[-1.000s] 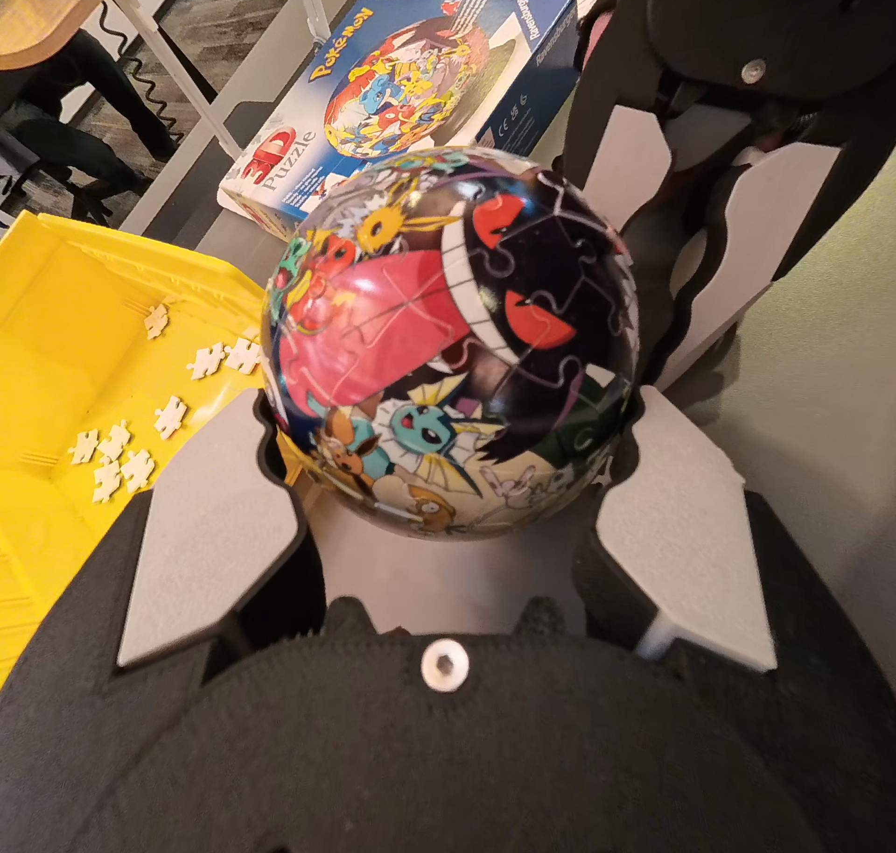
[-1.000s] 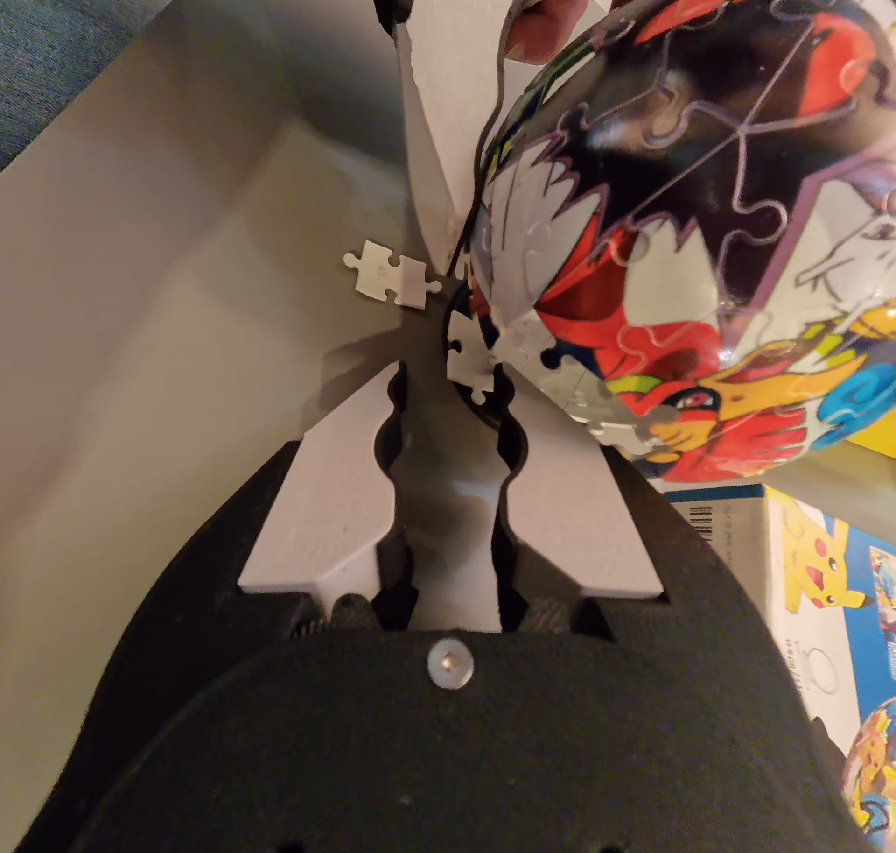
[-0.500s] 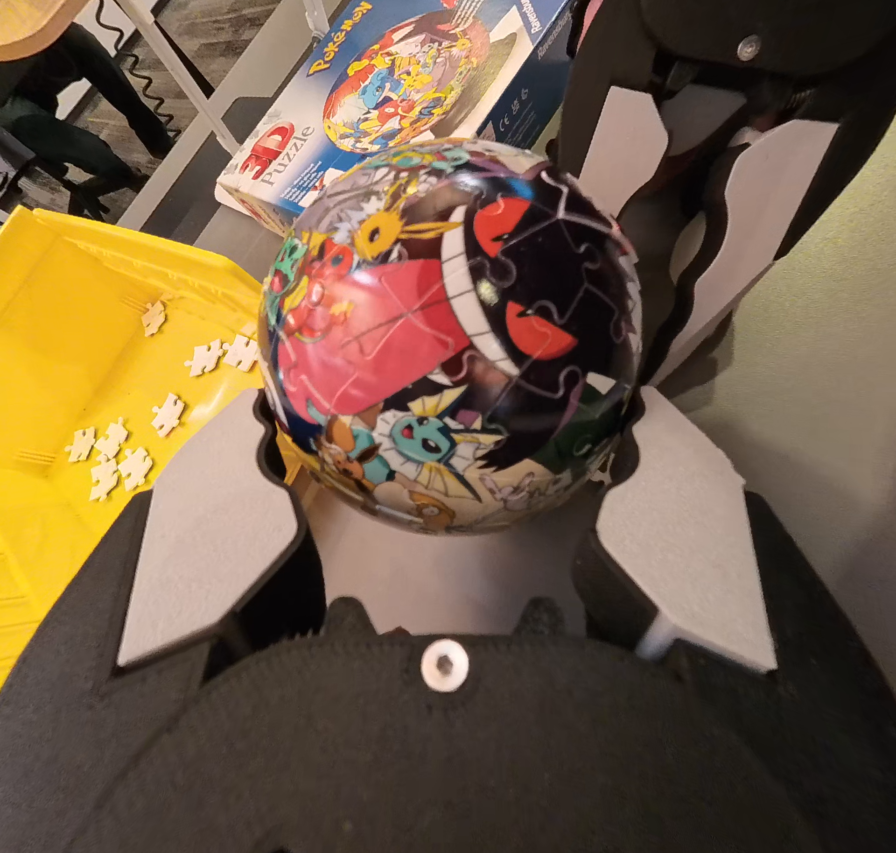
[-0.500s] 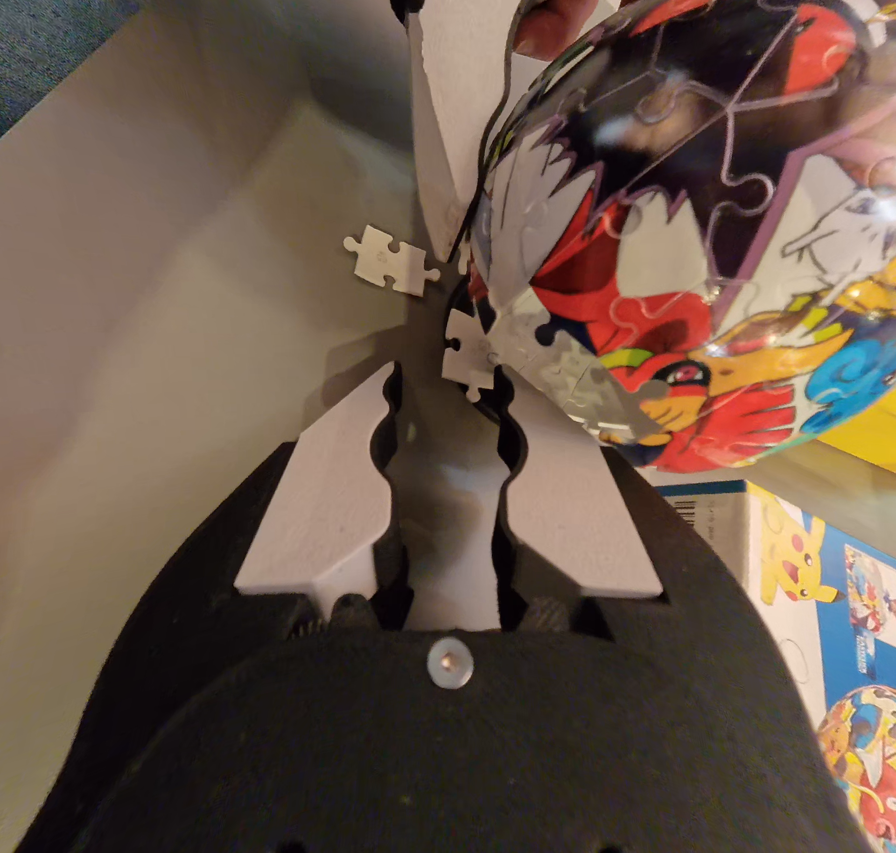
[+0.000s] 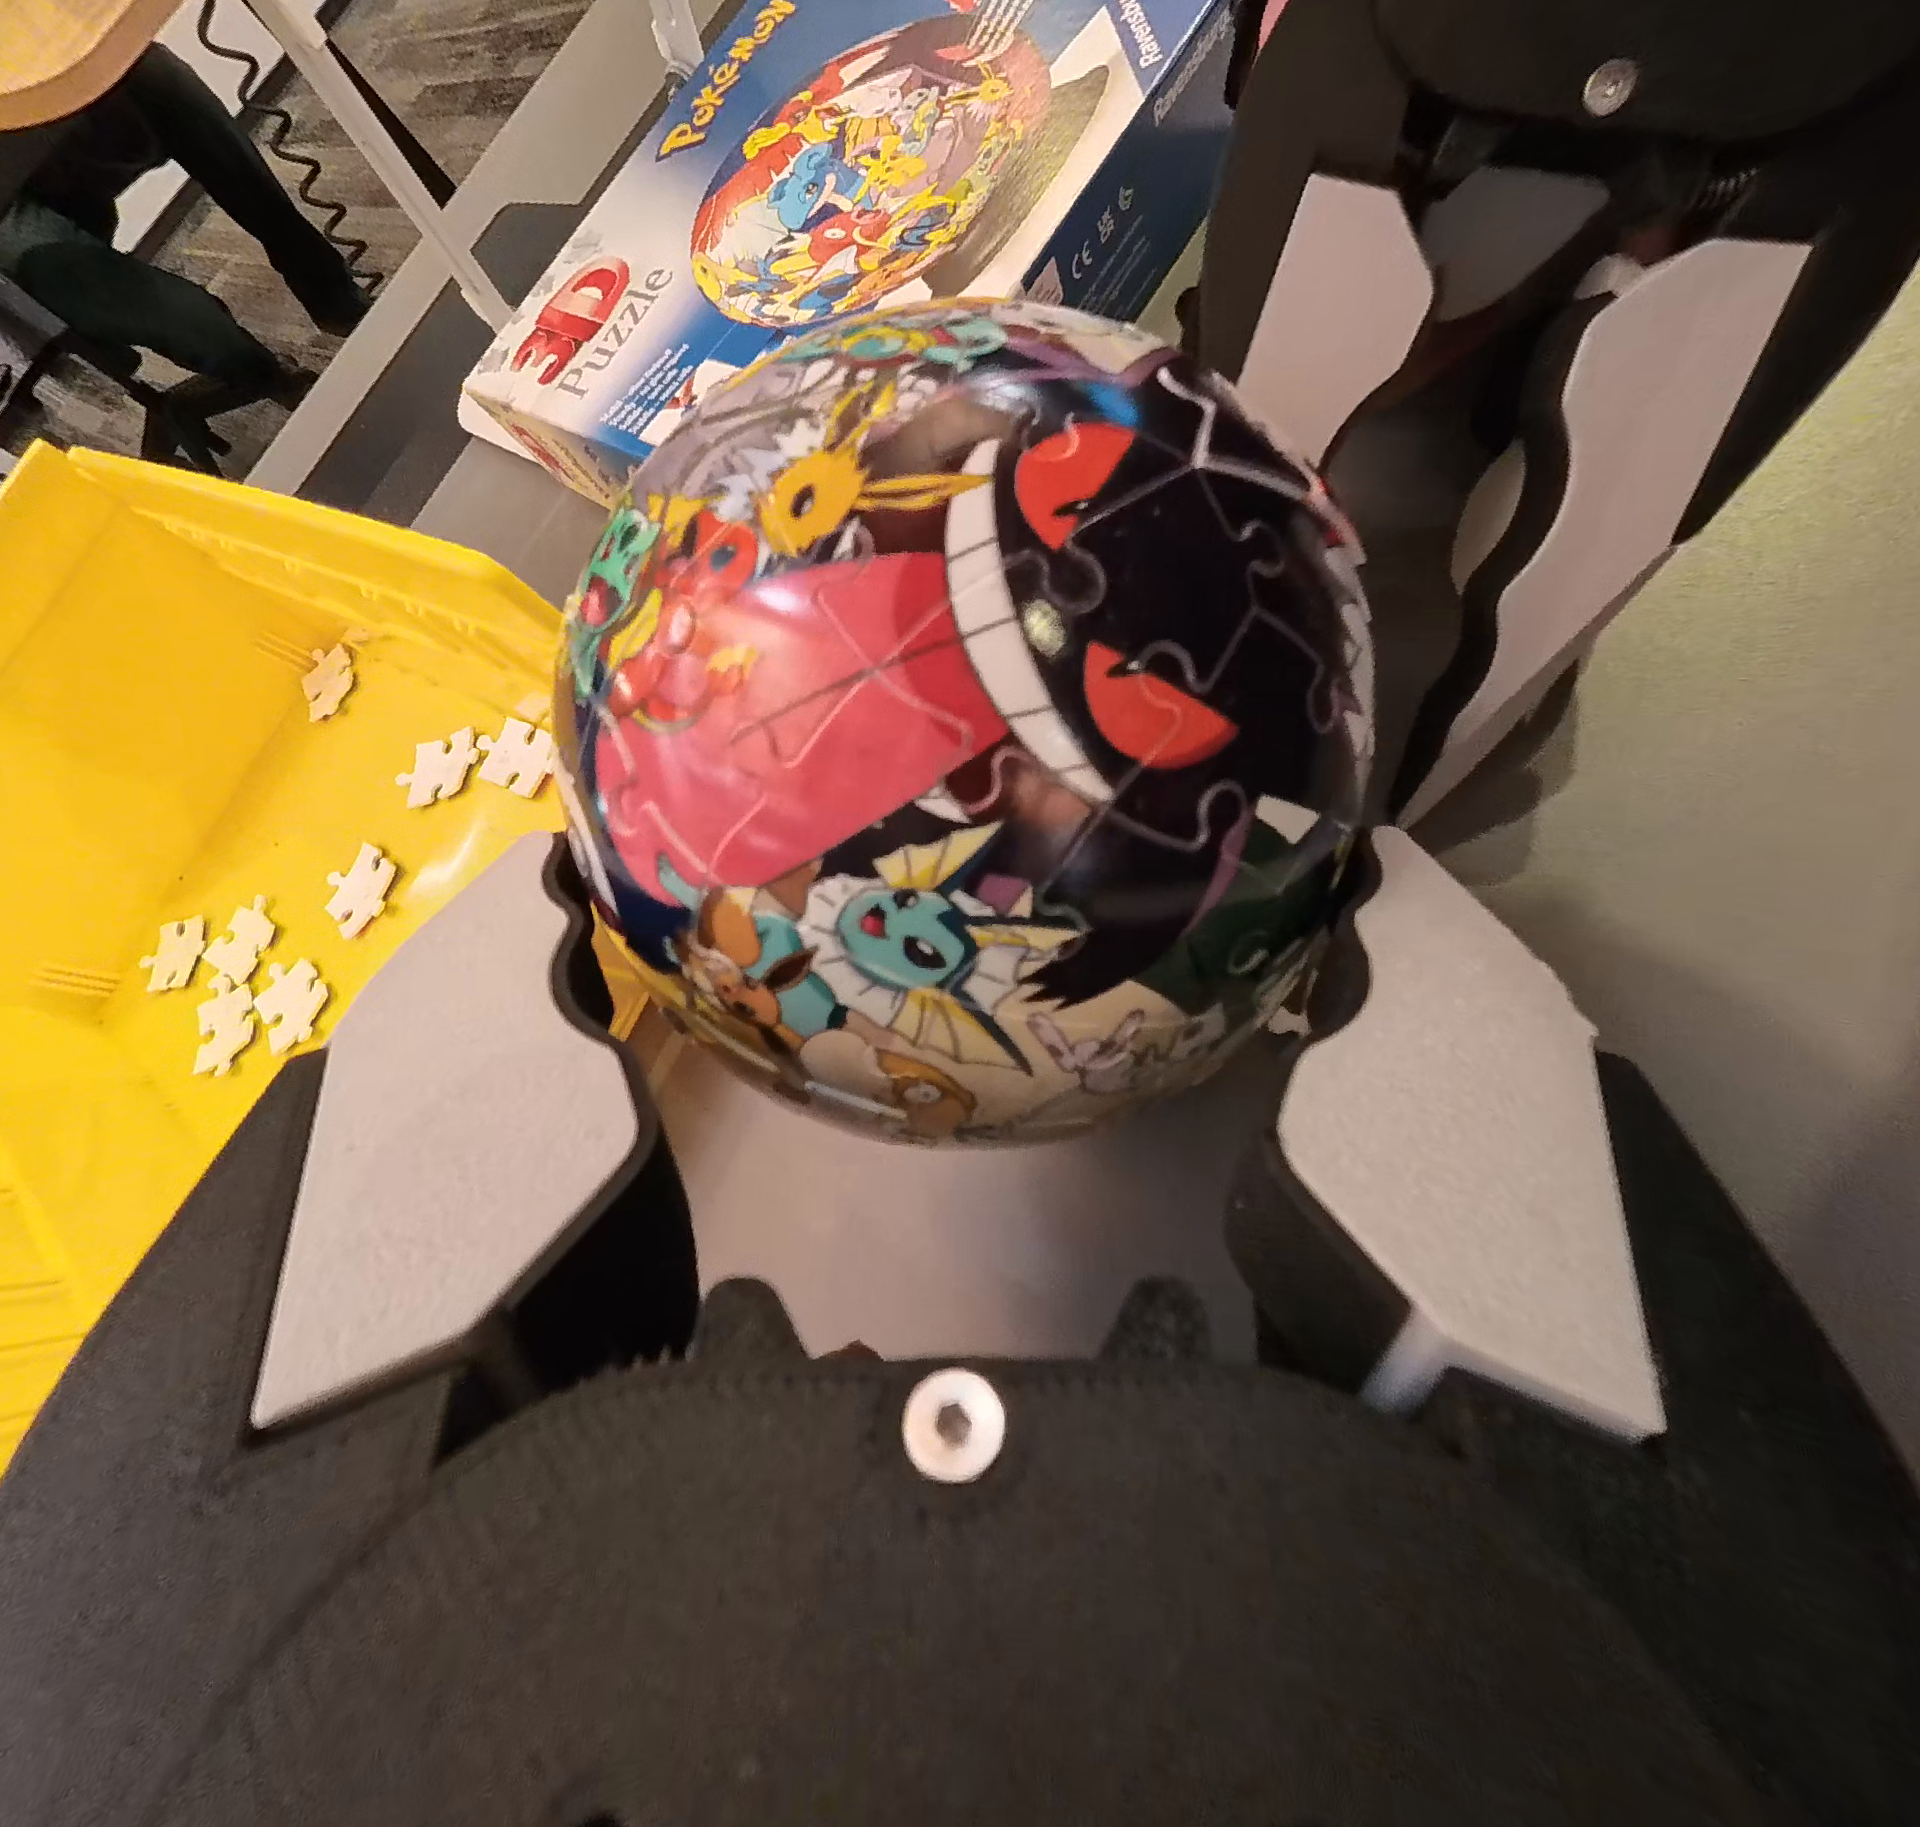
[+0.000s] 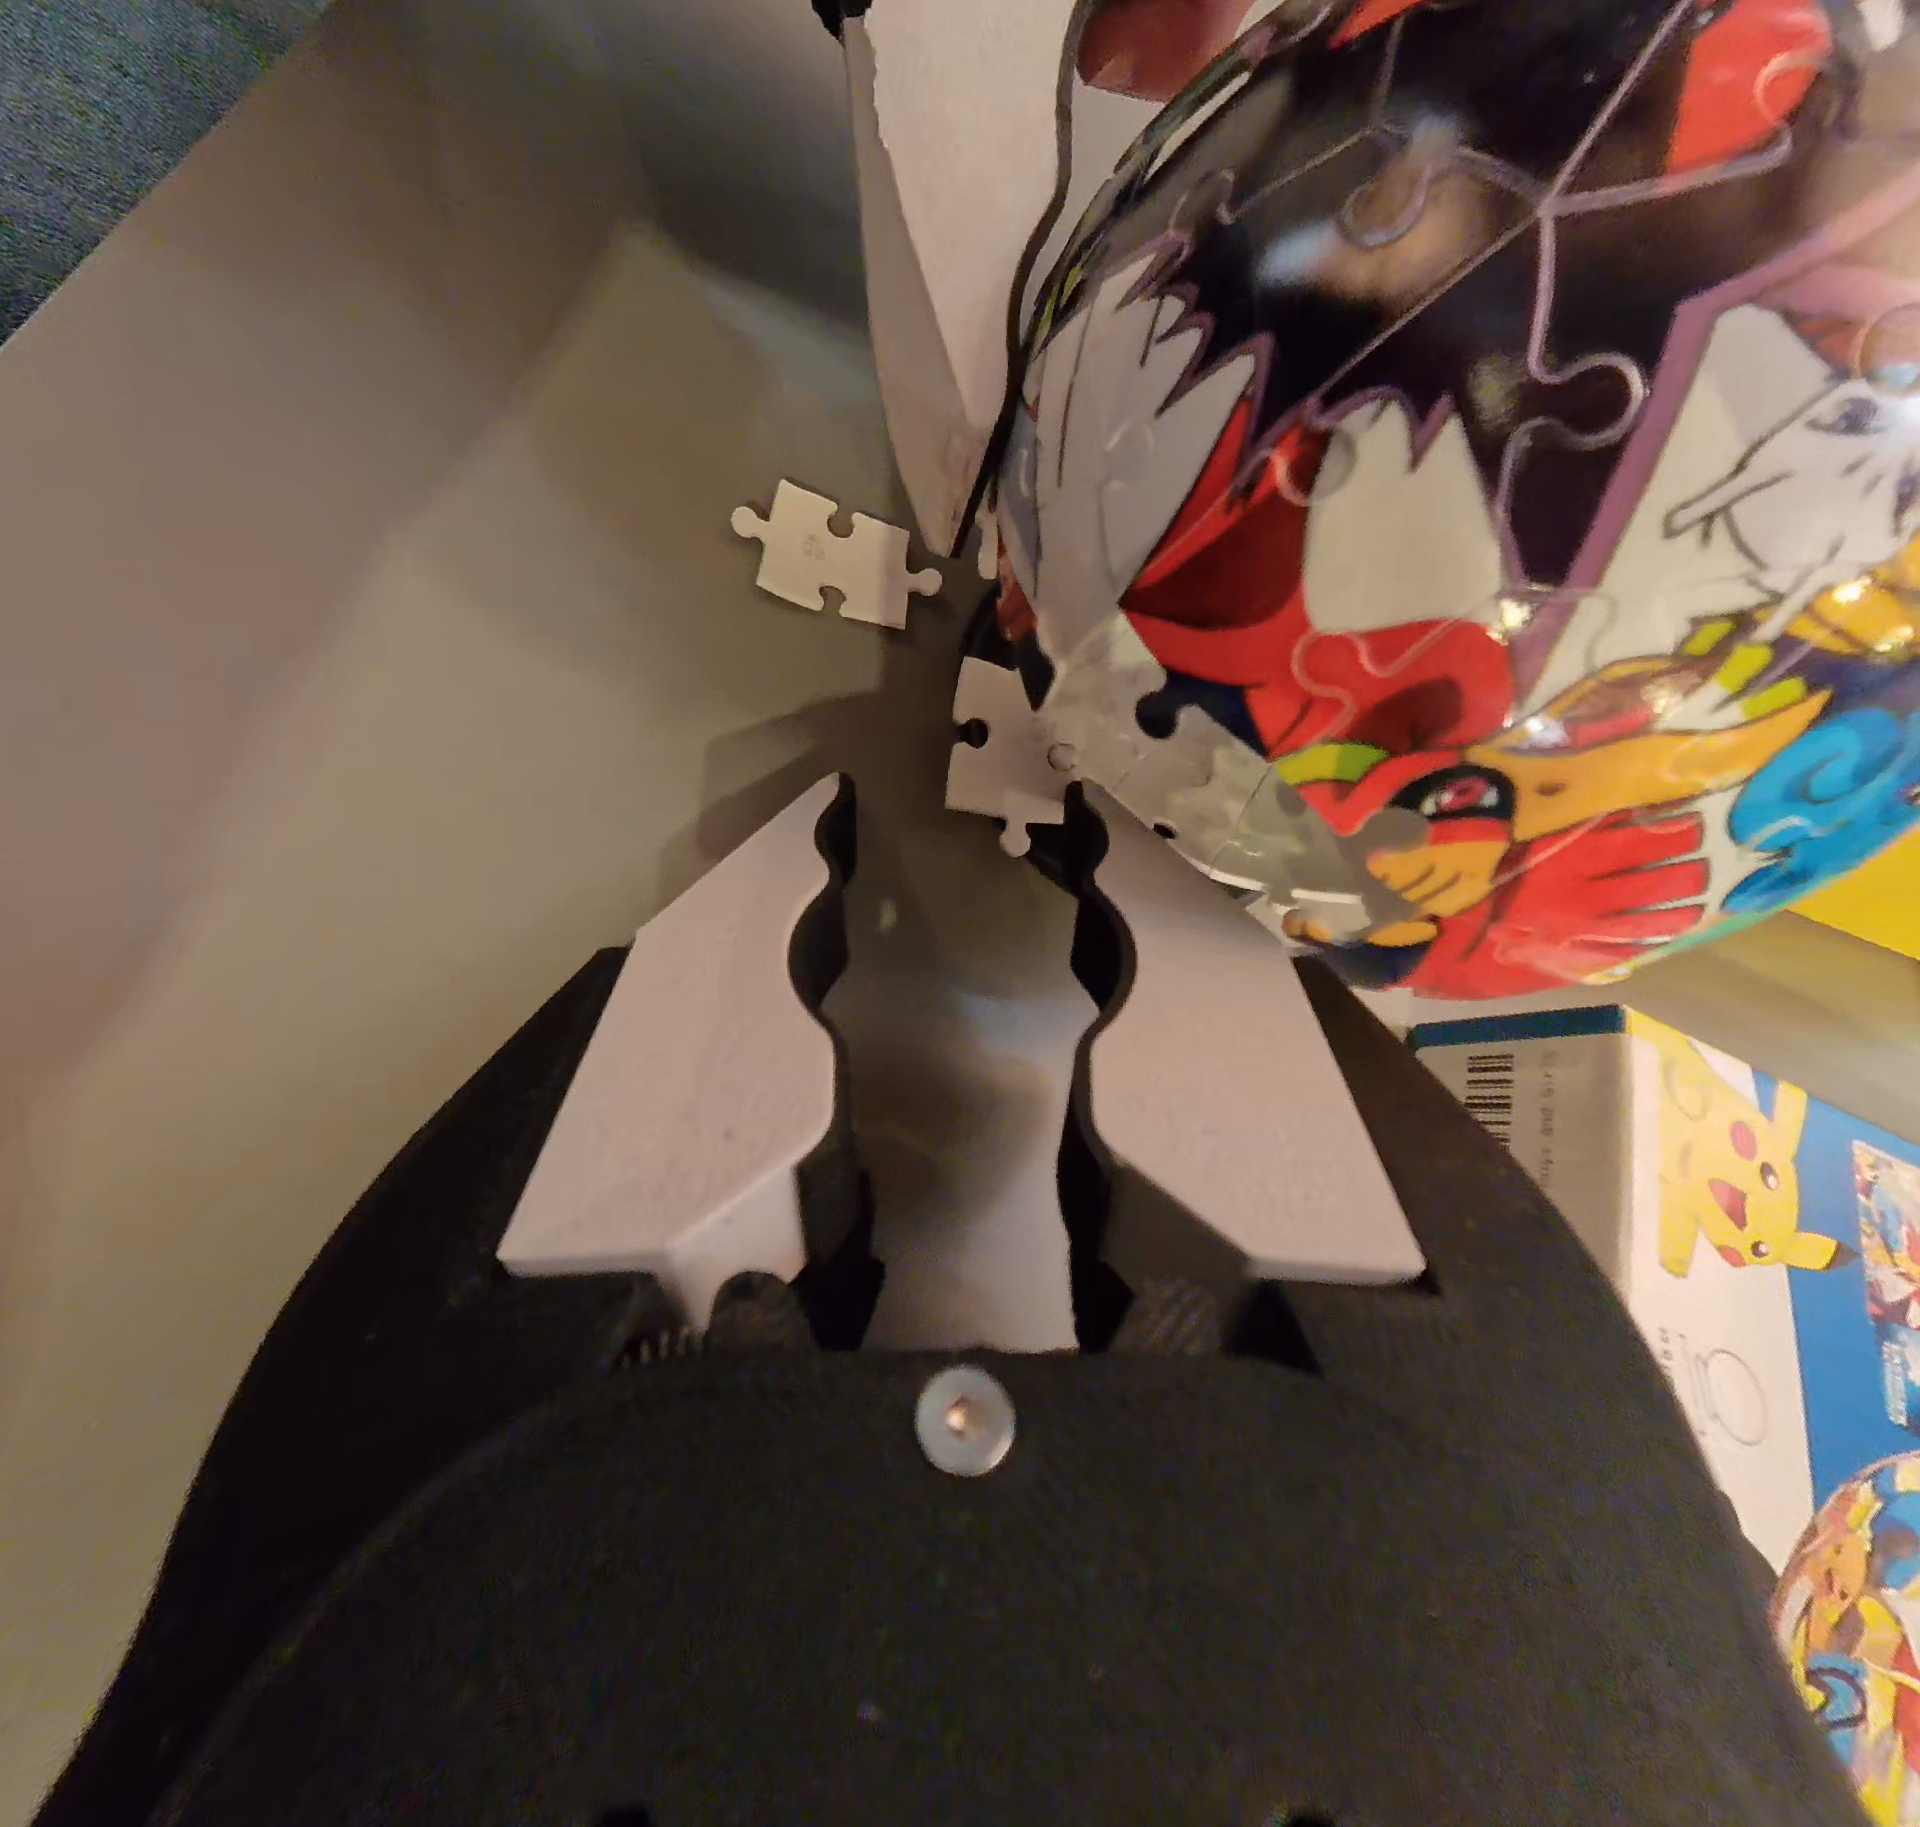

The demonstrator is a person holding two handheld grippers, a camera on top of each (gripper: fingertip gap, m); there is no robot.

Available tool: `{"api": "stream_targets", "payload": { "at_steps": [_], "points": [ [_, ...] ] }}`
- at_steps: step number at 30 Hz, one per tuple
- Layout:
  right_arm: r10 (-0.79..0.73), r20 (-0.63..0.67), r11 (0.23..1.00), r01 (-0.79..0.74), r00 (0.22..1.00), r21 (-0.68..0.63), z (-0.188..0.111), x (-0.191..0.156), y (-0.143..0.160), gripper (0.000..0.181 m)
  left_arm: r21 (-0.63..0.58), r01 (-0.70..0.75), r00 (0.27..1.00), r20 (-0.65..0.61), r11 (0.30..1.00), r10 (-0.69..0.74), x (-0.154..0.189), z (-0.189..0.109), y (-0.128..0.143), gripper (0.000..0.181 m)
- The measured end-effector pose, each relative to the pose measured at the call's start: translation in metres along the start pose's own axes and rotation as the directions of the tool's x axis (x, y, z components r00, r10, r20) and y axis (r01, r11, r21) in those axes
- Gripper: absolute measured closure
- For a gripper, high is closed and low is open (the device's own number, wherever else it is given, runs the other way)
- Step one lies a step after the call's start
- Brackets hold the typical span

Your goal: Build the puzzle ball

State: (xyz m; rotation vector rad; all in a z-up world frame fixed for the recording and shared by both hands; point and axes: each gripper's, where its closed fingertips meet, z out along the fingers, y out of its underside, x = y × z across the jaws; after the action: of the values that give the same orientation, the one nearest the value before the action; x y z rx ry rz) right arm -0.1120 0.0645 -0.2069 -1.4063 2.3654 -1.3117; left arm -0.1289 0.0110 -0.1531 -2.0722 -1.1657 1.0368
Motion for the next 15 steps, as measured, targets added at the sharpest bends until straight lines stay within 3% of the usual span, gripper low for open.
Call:
{"api": "stream_targets", "payload": {
  "at_steps": [8,15],
  "points": [
    [0.017,0.007,1.000,-0.016,1.000,-0.003,-0.006,0.002,0.000,0.136,-0.004,0.003,1.000,-0.002,1.000,-0.003,0.000,0.000,0.001,0.050],
    [-0.046,-0.027,0.999,0.046,0.999,0.004,-0.012,0.002,0.004,0.152,0.001,0.003,1.000,-0.009,1.000,-0.003,0.000,0.000,0.000,0.050]
  ]
}}
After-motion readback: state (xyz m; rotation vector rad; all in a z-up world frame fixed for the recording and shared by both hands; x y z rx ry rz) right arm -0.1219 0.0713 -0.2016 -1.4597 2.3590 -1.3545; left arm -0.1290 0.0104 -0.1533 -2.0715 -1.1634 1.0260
